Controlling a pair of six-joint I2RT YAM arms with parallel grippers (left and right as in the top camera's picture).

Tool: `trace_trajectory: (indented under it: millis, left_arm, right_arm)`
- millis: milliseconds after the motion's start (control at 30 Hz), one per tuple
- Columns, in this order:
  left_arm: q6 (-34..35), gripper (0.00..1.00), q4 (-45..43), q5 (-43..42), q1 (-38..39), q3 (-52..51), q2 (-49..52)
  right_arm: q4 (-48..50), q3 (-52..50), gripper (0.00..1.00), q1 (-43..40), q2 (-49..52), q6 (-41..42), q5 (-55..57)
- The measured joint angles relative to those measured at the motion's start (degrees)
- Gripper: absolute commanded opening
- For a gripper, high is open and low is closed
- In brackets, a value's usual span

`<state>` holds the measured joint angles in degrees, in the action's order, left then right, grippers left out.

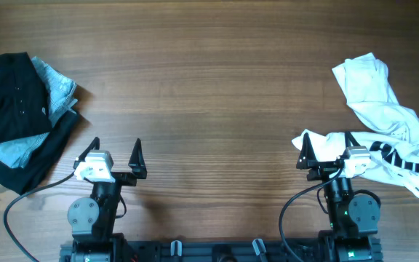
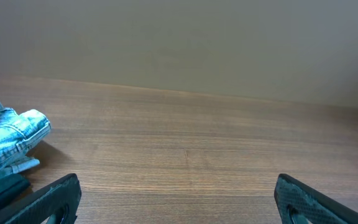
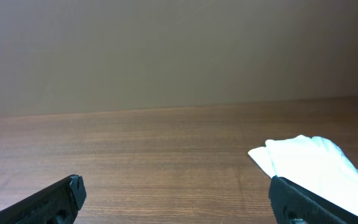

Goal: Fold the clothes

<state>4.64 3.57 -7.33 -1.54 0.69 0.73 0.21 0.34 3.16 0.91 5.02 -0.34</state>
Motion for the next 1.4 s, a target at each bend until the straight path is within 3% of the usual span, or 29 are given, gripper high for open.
trace_trajectory:
  millis: [567, 833, 967, 1167, 1400]
  left_arm:
    - [0.02, 1.0, -0.13, -0.02, 0.0, 0.0, 0.0]
    - [4.44, 1.0, 0.87, -0.02, 0.0, 0.55, 0.83]
    - [6.56, 1.0, 4.72, 0.0, 0.0, 5.11, 7.78]
    - [7.28, 1.0, 13.53, 0.0, 0.0, 19.98, 26.64]
    - [7.61, 1.0, 29.66, 0.0, 0.0, 37.07, 48.78]
  right_arm:
    - [-0.07, 0.0, 1.0, 0.0, 0.0, 1.57, 0.0]
    - [-8.02, 5.29, 1.0, 0.0, 5.09, 1.79, 0.02]
    - [-12.31, 13.44, 1.0, 0.0, 14.88, 1.79, 0.07]
    - [-22.25, 27.26, 1.0, 0.0, 35.82, 1.81, 0.22]
    - [-32.28, 41.29, 1.0, 0.0, 62.62, 1.81, 0.17]
